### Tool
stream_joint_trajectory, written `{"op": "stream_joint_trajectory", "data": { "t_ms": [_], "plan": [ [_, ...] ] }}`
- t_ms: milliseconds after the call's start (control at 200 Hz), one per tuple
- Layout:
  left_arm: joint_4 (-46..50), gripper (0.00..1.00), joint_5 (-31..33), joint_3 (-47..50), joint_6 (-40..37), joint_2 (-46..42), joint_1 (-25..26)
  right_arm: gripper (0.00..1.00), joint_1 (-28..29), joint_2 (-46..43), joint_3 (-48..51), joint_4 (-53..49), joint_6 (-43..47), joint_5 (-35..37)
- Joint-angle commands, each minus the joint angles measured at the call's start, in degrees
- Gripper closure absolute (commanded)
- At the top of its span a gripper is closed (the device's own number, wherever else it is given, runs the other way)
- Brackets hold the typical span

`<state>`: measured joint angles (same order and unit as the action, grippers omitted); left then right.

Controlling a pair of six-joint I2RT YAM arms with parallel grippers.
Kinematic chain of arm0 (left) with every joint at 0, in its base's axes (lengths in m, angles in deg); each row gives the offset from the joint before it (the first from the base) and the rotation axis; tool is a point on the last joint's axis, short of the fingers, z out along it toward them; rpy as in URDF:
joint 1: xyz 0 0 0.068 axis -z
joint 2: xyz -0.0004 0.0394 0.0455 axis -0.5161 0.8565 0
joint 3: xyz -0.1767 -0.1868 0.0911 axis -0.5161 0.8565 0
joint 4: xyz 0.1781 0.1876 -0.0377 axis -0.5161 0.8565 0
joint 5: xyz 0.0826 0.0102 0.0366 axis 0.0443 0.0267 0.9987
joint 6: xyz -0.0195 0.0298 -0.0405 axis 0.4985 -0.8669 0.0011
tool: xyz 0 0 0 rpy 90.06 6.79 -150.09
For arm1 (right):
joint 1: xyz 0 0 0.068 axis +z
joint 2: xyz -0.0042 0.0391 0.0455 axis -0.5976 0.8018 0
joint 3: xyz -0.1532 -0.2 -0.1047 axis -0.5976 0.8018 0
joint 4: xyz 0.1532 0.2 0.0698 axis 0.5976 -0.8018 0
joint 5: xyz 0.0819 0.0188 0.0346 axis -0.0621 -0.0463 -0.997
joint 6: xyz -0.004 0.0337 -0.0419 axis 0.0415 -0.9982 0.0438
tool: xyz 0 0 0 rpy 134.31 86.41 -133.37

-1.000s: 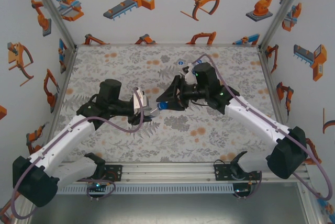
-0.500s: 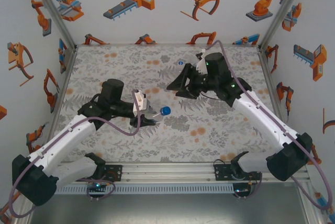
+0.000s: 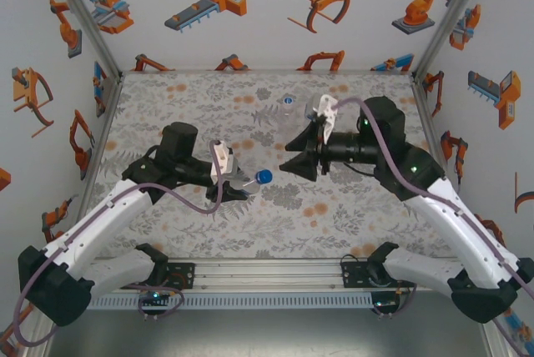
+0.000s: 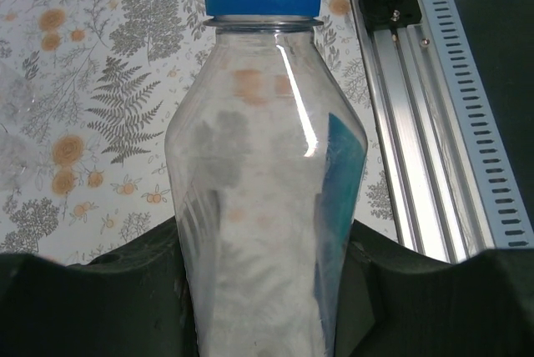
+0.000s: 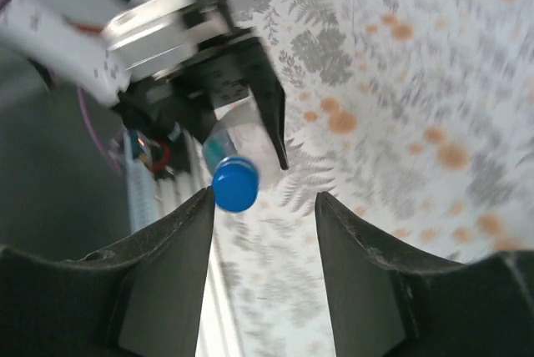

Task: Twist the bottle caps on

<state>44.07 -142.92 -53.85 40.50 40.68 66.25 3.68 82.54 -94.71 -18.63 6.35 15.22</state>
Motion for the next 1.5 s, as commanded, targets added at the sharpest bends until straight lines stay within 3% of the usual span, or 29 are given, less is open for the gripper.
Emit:
{"op": "stream_joint_trajectory", "data": {
  "t_ms": [0, 180, 375, 791, 961, 1061, 1262, 1492],
  "plan": [
    [2.8, 1.00, -3.2, -2.2, -2.0, 0.6, 0.1, 0.47, 3.1, 2.1, -1.6, -7.1, 25.0, -2.1],
    [3.9, 1.00, -3.8, -3.0, -2.3, 0.7, 0.0, 0.48, 10.3, 5.6, -3.8, -11.1, 31.8, 5.3],
    [4.7, 1.00, -4.3, -3.0, -2.4, 0.5, 0.1, 0.50, 12.4, 6.8, -3.1, -9.4, 32.0, 9.4],
    [4.8, 1.00, -4.4, -3.0, -2.6, 0.9, 0.0, 0.59, 14.0, 7.7, -2.4, -8.5, 31.1, 9.0],
    [5.1, 1.00, -4.4, -3.0, -2.7, 1.0, 0.1, 0.70, 14.4, 8.1, -2.4, -8.1, 27.1, 9.6],
    [5.1, 1.00, -4.1, -3.0, -2.8, 0.9, 0.1, 0.80, 14.4, 7.9, -1.3, -5.6, 16.4, 12.2],
    [3.3, 1.00, -3.3, -2.6, -2.3, 0.9, 0.0, 1.00, 14.4, 6.5, 2.7, -0.3, -15.7, 20.5],
    [-0.5, 1.00, -0.7, -2.2, -0.8, 1.0, 0.1, 1.00, 14.3, 9.4, 4.7, 1.8, -55.3, 28.9]
  ]
}}
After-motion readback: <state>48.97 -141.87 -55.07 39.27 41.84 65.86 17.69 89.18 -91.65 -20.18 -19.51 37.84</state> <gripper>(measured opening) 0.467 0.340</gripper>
